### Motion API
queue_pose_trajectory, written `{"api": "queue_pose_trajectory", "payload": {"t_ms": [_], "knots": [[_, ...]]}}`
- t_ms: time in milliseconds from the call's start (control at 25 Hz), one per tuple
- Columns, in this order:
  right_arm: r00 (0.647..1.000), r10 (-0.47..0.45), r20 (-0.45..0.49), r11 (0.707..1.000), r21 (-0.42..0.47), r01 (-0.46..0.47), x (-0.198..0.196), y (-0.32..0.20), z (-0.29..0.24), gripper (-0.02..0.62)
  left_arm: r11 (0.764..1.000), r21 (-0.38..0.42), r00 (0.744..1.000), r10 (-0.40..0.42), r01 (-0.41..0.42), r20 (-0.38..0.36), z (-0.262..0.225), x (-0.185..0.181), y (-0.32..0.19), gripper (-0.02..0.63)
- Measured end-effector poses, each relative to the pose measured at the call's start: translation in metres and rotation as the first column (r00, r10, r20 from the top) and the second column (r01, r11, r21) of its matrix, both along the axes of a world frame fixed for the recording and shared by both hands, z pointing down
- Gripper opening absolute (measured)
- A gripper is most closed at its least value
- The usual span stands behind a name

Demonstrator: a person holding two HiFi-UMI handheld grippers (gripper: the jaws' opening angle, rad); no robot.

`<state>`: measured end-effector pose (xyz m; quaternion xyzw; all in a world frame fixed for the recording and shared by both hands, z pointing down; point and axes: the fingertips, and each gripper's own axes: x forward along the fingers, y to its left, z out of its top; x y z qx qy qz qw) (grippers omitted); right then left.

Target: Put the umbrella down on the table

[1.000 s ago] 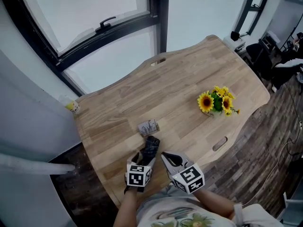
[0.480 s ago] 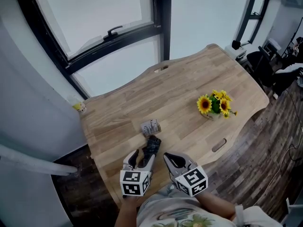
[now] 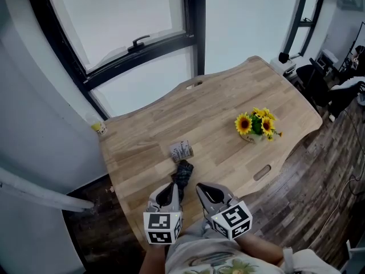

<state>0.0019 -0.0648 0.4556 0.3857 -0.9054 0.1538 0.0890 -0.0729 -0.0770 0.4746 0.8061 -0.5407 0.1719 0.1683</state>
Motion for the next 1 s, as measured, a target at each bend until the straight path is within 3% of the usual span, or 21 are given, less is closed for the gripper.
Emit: {"api": "queue_pose_trajectory", "payload": {"t_ms": [1000], "knots": [[1.000, -0.010, 0.005, 1.000, 0.009, 0.010, 0.023, 0.031, -0.007, -0.002, 1.000, 0.005, 1.000, 0.014, -0.014, -0.013, -0.010, 0.028, 0.030, 0.006]]}}
